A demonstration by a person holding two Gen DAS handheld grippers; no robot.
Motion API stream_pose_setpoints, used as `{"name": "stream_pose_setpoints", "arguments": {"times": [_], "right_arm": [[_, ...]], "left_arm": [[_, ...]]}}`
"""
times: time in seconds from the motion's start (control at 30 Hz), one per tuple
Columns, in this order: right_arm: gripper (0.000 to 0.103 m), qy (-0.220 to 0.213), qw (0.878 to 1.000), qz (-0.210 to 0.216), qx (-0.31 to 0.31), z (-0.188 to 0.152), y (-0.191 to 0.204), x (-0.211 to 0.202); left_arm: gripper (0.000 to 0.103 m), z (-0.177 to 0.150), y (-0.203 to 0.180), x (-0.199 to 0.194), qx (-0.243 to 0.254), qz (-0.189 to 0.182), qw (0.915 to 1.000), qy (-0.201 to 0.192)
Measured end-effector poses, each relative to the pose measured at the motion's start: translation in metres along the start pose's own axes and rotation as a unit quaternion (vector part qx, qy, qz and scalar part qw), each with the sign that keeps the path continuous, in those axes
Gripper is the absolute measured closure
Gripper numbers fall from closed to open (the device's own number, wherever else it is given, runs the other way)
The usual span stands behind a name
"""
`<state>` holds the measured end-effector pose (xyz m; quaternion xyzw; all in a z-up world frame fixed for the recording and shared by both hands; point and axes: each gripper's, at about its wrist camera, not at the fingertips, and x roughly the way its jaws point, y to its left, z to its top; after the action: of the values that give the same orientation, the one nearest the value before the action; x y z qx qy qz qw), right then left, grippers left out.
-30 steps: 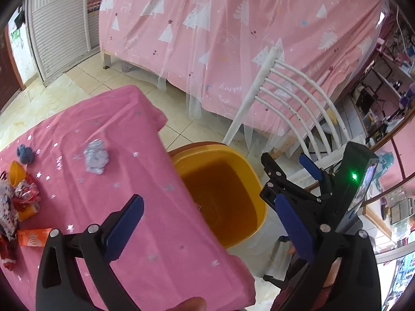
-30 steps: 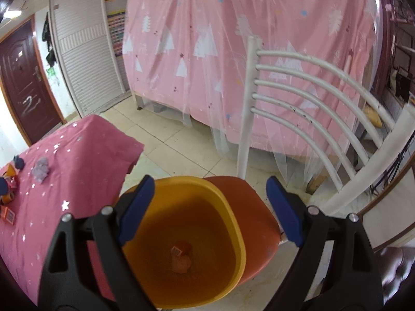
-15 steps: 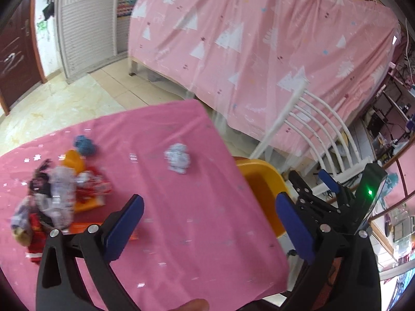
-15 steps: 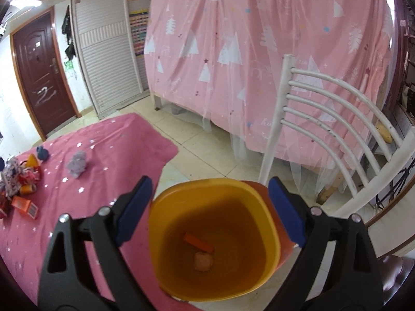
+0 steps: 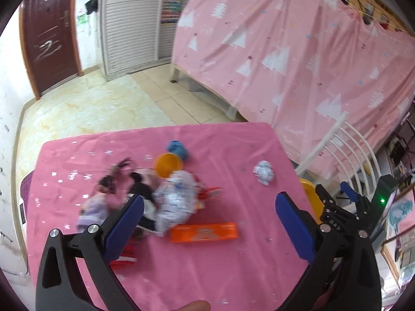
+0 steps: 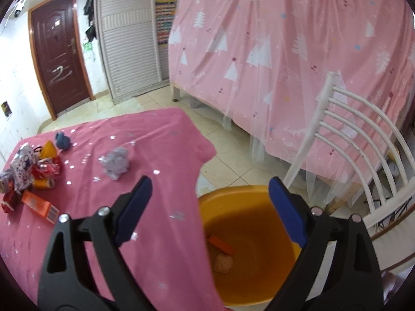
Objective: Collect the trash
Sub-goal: 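Grasp the white crumpled tissue with the right tool while the left tool grasps a lilac sock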
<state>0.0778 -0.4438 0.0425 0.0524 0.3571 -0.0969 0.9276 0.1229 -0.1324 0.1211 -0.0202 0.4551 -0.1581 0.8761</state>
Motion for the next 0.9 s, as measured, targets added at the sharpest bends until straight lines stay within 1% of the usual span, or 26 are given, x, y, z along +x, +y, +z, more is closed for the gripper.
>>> {"name": "stream_pose_setpoints", "arguments": {"times": [0.13,0.27,0.37,0.47,0.63,0.73,0.77,0.8,0.83,0.9], "right_arm": [[0.015,0.008,1.000,0.007,-0.018,0.008,0.020,0.007],[0.015,0.019,0.999,0.031,-0.026,0.017,0.041,0.017],[0.015,0.026,0.998,0.036,-0.037,0.022,0.055,0.023],[0.015,0.035,0.997,0.045,-0.047,0.026,0.072,0.031],[0.015,0.046,0.996,0.045,-0.062,0.030,0.092,0.042],[0.015,0.053,0.995,0.047,-0.066,0.032,0.100,0.048],[0.015,0.055,0.995,0.047,-0.066,0.032,0.101,0.050],[0.015,0.058,0.995,0.047,-0.067,0.033,0.103,0.052],[0.015,0.060,0.995,0.047,-0.067,0.033,0.106,0.055],[0.015,0.063,0.995,0.047,-0.068,0.033,0.109,0.057]], "left_arm": [[0.008,0.000,0.031,-0.002,-0.015,0.022,0.9996,0.002],[0.008,-0.002,0.064,0.001,-0.033,0.043,0.9984,0.014],[0.008,-0.006,0.088,0.006,-0.049,0.061,0.9967,0.023],[0.008,-0.011,0.109,0.014,-0.068,0.059,0.9953,0.037],[0.008,-0.018,0.126,0.025,-0.082,0.052,0.9938,0.053],[0.009,-0.021,0.130,0.030,-0.083,0.049,0.9936,0.059],[0.011,-0.023,0.130,0.032,-0.083,0.048,0.9935,0.061],[0.018,-0.024,0.131,0.035,-0.083,0.047,0.9933,0.065],[0.031,-0.026,0.132,0.039,-0.084,0.045,0.9929,0.071],[0.038,-0.030,0.135,0.046,-0.089,0.039,0.9917,0.085]]}}
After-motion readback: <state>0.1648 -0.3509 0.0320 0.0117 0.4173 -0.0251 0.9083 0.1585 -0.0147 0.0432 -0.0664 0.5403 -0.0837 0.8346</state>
